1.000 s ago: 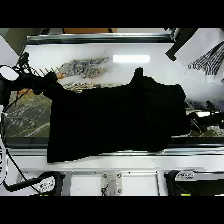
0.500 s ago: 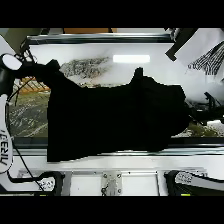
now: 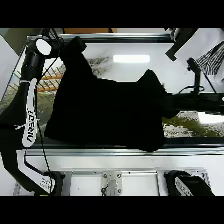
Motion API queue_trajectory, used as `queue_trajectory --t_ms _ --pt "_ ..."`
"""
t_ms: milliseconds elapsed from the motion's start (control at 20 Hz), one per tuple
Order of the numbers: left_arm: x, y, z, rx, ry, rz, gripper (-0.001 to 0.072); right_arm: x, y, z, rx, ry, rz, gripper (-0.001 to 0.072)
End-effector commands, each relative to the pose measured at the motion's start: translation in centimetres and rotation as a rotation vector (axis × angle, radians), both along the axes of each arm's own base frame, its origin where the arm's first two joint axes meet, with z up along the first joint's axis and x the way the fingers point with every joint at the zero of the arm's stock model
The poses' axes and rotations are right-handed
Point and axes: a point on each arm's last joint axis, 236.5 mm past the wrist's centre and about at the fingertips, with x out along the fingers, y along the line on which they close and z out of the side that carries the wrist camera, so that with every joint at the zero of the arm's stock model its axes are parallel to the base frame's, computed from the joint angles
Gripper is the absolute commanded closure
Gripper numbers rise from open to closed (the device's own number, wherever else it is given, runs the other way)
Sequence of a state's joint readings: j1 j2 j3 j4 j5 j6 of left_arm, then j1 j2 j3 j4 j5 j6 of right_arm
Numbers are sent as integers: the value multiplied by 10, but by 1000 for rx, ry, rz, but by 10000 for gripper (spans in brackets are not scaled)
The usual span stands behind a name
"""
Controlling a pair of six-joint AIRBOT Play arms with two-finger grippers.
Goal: Fold the clothes and pants, and hang the long-sleeved shirts on hangers.
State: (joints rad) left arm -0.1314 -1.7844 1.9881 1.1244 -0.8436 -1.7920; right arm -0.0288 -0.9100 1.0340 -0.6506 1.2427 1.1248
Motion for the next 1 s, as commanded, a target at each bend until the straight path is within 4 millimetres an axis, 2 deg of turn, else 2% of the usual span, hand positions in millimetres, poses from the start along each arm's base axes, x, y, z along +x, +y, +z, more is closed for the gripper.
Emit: queue_trajectory --t_ms 0,150,250,350,400,450,500,550,600,650,700,750,850,950 --pt "-4 9 3 0 5 14 98 -25 97 54 189 -158 147 698" --pt "-19 49 44 29 -10 33 98 -40 171 37 183 -225 254 699" --pt "-38 76 68 71 -30 36 98 -43 214 13 159 -238 295 698" --pt "-62 98 76 106 -22 47 98 -39 244 -14 132 -202 319 697" --pt "-75 106 73 120 -4 47 98 -35 253 -27 119 -178 332 666" --pt "-88 111 66 129 26 46 98 -33 259 -37 108 -153 348 443" --pt "-103 115 56 136 59 45 97 -29 259 -43 101 -139 358 157" --pt "-116 118 43 139 95 44 98 -22 253 -43 92 -136 355 17" --pt "-131 117 28 140 132 40 98 -13 240 -38 91 -139 339 23" --pt "-146 116 11 146 168 28 98 -3 222 -33 76 -152 326 90" --pt "-162 114 -7 149 210 16 98 6 198 -27 45 -170 316 198" --pt "-180 109 -28 147 260 0 98 13 173 -23 4 -184 303 235" --pt "-223 96 -79 139 381 -32 98 31 106 -26 -132 -169 220 235" --pt "-264 81 -131 133 495 -66 98 42 31 -44 -312 -104 102 234"
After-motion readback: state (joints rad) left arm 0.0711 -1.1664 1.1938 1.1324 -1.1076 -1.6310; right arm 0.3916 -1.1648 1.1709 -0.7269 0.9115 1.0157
